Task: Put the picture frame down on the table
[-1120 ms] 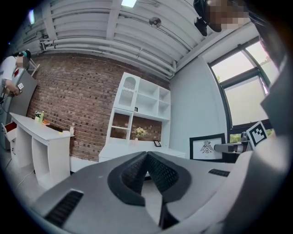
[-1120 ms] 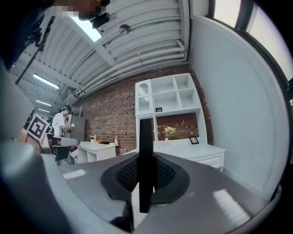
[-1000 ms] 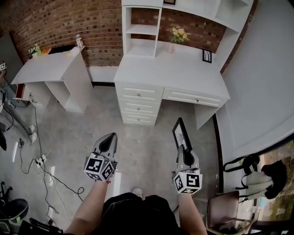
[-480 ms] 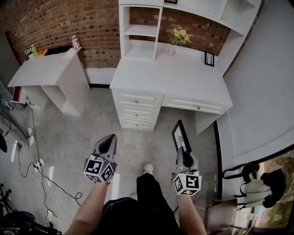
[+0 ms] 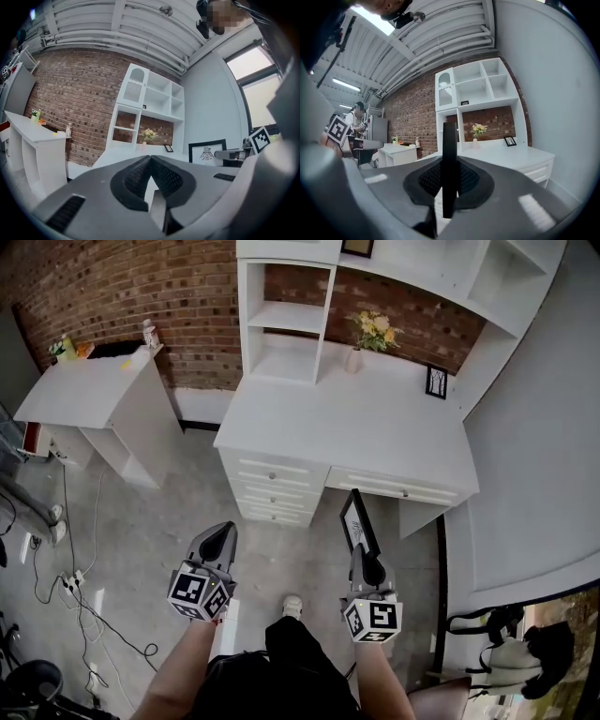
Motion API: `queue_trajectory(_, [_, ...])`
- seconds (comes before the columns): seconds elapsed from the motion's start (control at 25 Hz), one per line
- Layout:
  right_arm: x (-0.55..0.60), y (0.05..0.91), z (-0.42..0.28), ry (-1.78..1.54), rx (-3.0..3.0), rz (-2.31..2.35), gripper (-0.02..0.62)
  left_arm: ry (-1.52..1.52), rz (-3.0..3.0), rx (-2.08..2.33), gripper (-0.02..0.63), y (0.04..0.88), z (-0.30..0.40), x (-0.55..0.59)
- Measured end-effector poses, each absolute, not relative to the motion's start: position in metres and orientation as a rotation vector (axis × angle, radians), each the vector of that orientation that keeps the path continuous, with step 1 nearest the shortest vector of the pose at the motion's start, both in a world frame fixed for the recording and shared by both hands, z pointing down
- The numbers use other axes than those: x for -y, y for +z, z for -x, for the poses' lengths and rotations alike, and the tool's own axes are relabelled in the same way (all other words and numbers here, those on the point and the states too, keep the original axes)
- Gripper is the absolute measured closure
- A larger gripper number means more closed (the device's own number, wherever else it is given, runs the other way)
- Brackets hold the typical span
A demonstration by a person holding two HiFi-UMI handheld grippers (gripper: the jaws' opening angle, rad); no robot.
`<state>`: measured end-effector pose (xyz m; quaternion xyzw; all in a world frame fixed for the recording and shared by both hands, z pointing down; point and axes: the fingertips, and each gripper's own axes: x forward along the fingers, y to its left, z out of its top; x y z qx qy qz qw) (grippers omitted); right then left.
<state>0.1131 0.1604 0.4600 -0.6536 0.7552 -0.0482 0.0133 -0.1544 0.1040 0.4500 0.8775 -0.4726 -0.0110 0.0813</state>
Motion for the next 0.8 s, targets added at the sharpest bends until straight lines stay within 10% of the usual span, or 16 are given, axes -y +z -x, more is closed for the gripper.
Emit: queue_trajectory(0.8, [-0.028, 0.468, -0.157, -0.177, -2.450, 1.958, 0.566, -0.022, -2.590, 1.446, 0.603, 0.456, 0.097, 0.010])
